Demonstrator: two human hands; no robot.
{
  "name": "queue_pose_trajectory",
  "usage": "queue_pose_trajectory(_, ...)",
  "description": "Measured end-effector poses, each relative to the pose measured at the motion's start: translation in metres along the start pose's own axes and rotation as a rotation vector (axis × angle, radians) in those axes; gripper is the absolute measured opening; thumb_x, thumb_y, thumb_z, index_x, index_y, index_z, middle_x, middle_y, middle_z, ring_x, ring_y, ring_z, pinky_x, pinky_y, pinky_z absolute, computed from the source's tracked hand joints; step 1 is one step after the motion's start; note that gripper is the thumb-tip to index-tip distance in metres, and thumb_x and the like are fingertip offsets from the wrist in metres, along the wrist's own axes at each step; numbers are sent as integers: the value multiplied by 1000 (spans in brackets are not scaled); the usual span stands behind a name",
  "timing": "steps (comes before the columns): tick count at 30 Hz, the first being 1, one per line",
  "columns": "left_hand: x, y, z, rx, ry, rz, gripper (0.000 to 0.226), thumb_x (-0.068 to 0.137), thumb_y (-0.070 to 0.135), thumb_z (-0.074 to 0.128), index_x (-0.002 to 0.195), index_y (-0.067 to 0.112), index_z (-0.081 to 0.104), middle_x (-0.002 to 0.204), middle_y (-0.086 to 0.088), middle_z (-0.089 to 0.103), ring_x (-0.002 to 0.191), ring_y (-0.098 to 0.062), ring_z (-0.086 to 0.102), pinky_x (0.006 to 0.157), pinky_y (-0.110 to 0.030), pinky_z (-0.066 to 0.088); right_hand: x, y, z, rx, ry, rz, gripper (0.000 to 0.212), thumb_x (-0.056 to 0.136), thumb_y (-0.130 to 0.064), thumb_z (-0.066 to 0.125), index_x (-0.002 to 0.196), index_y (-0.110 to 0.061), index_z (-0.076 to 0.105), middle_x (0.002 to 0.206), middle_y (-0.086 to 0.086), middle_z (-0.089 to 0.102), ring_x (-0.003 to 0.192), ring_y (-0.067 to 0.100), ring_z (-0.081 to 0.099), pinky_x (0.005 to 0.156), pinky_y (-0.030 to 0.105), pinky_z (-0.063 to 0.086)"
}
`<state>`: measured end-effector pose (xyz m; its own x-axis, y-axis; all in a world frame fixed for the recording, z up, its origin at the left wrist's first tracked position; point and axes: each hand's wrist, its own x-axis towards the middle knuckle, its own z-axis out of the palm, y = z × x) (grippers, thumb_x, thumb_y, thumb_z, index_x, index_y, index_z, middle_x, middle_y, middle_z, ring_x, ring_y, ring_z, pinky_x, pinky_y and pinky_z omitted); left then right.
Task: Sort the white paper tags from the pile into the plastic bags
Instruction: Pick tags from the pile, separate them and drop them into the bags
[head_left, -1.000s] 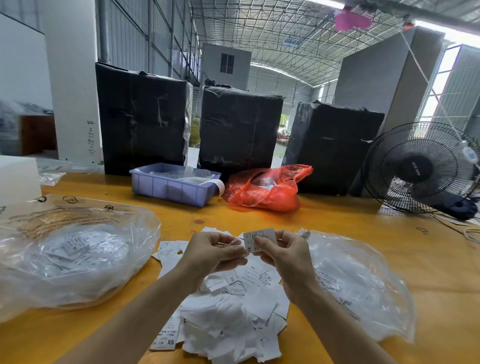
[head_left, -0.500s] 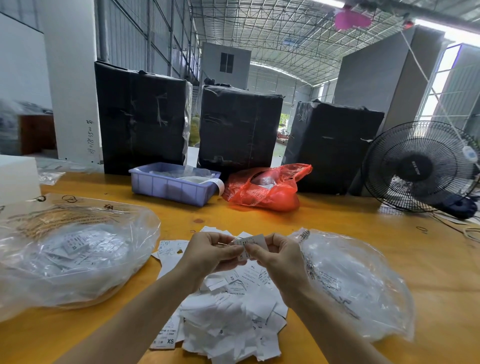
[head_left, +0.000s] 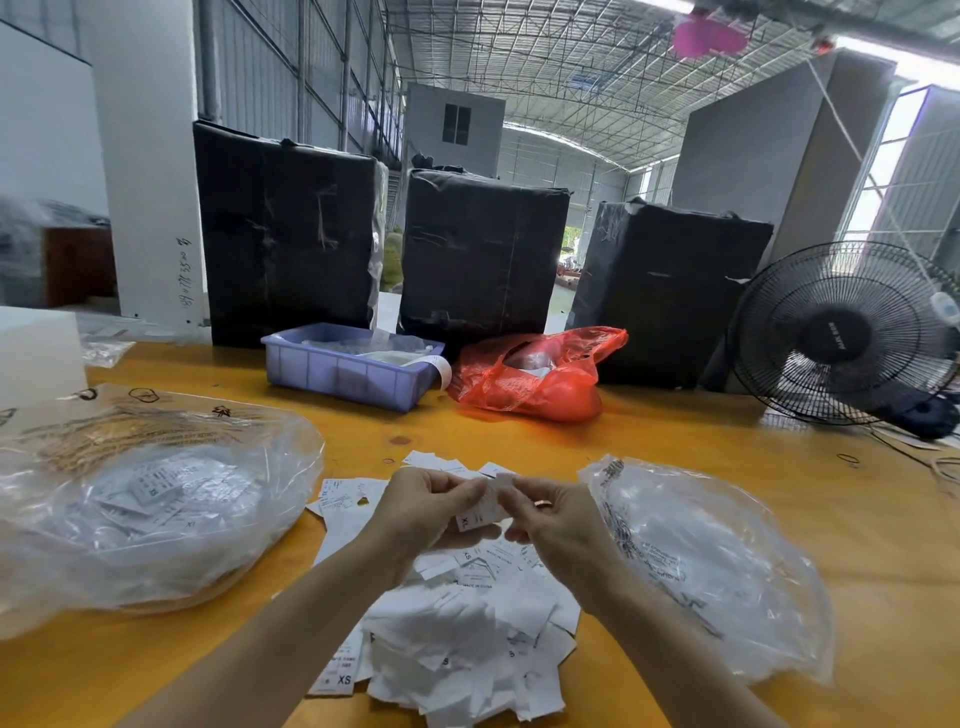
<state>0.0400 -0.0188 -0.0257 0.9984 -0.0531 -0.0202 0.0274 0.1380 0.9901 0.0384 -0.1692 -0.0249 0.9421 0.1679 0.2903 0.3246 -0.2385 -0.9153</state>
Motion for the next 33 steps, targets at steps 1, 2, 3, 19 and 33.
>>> queue_pose_trajectory(1,0,-1,1,1,14,4,19,86,16,67,85,-3,70,77,-17,72,69,-27,72,55,-25,57,0,0,2,-100,-44,-15,16,93,-17,57,100,-17,72,80,-8,61,67,8,55,62,18,48)
queue_pose_trajectory(2,0,-2,2,3,28,5,19,86,16,67,83,-2,71,73,-15,71,67,-24,72,55,-25,56,0,0,4,-194,-99,-19,20,95,-21,54,105,-18,71,86,-7,55,74,10,54,67,20,48)
queue_pose_trajectory(3,1,-3,3,6,42,-1,19,86,16,67,80,-2,71,69,-12,71,62,-19,71,54,-24,56,0,0,6,-266,-151,-16,22,96,-25,52,108,-18,69,92,-3,49,80,12,53,70,20,48)
queue_pose_trajectory(19,3,-6,7,-290,133,-138,24,81,28,71,91,6,70,76,-10,65,71,-21,60,61,-27,49,-5,-1,11,72,53,26,32,77,-4,74,107,-13,66,94,6,68,73,20,65,72,33,57)
queue_pose_trajectory(33,6,56,-95,478,328,58,14,76,16,79,83,7,72,69,-1,66,57,-8,53,39,-12,35,-2,-6,-2,19,18,48,11,85,-1,64,90,-8,70,71,7,73,59,19,69,56,23,55)
